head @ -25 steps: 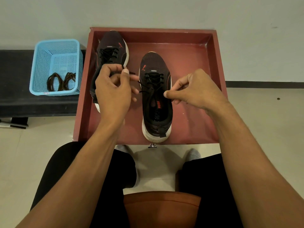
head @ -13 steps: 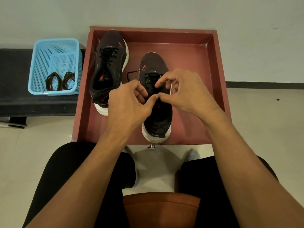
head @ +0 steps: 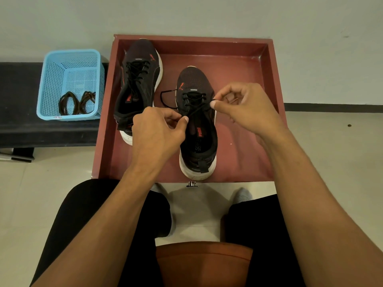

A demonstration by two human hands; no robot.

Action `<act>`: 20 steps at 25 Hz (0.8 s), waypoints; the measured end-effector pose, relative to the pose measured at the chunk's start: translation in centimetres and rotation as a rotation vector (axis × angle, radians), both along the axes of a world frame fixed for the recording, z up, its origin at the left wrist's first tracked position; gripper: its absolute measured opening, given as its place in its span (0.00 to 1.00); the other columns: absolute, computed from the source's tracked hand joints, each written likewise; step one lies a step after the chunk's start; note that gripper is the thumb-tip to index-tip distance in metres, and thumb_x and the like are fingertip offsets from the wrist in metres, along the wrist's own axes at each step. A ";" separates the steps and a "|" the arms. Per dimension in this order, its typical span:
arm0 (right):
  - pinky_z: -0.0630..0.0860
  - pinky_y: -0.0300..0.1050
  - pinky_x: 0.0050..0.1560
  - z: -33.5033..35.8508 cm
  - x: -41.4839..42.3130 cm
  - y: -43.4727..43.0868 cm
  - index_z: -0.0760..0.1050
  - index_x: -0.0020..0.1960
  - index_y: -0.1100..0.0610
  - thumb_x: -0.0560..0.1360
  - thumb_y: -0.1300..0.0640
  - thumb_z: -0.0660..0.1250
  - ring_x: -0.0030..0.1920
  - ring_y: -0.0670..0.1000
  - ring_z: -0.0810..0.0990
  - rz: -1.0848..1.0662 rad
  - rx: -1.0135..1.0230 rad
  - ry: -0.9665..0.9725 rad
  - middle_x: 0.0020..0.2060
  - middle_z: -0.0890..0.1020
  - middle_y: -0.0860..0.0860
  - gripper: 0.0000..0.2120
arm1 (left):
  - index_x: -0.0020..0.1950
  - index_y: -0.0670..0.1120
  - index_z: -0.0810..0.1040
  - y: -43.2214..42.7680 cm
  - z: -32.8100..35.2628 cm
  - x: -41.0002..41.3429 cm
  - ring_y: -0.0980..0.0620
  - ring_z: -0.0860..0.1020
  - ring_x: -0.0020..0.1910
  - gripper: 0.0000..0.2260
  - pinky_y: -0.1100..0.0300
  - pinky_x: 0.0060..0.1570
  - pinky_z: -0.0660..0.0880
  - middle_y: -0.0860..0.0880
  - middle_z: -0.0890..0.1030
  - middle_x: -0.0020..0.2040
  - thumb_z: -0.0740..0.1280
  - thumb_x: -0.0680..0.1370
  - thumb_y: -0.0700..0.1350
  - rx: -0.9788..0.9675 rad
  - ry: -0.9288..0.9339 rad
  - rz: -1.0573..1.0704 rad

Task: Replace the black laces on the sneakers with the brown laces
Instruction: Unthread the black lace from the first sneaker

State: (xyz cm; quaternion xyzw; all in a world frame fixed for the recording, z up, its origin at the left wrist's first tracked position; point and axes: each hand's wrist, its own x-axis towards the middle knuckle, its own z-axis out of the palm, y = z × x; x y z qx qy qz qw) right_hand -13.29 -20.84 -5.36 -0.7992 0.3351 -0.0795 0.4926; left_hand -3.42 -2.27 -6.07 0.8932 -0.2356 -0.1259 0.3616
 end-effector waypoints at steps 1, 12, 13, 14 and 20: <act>0.78 0.40 0.41 -0.1 -0.1 -0.2 0.85 0.47 0.50 0.75 0.53 0.78 0.36 0.42 0.78 -0.037 0.027 0.035 0.38 0.84 0.49 0.03 | 0.47 0.52 0.88 0.0 0.0 0.0 0.61 0.81 0.35 0.05 0.61 0.47 0.81 0.60 0.82 0.35 0.75 0.78 0.52 -0.005 0.001 0.000; 0.65 0.28 0.52 -0.8 1.6 2.3 0.86 0.51 0.45 0.72 0.46 0.80 0.56 0.44 0.71 0.282 -0.443 0.035 0.52 0.72 0.45 0.09 | 0.46 0.54 0.88 0.0 -0.2 0.3 0.63 0.81 0.36 0.07 0.70 0.40 0.73 0.59 0.83 0.35 0.75 0.77 0.56 -0.002 -0.002 -0.004; 0.66 0.30 0.52 -0.8 1.6 2.3 0.86 0.49 0.45 0.72 0.46 0.80 0.56 0.44 0.70 0.281 -0.457 0.040 0.52 0.72 0.45 0.08 | 0.46 0.54 0.88 0.0 -0.3 0.3 0.63 0.81 0.37 0.07 0.72 0.40 0.73 0.59 0.83 0.35 0.75 0.77 0.56 -0.002 0.000 -0.002; 0.66 0.32 0.51 -0.6 1.6 2.2 0.87 0.48 0.45 0.72 0.46 0.80 0.55 0.43 0.70 0.281 -0.451 0.038 0.51 0.73 0.45 0.07 | 0.45 0.54 0.88 0.0 -0.3 0.3 0.63 0.81 0.37 0.07 0.73 0.41 0.72 0.59 0.83 0.35 0.75 0.77 0.56 -0.002 -0.001 0.002; 0.65 0.28 0.40 0.1 0.1 -0.4 0.86 0.47 0.44 0.74 0.47 0.77 0.39 0.29 0.72 0.040 -0.335 0.018 0.41 0.77 0.40 0.03 | 0.44 0.54 0.87 -0.1 -0.3 0.2 0.63 0.81 0.36 0.06 0.75 0.41 0.69 0.60 0.82 0.34 0.75 0.77 0.55 0.005 0.009 0.014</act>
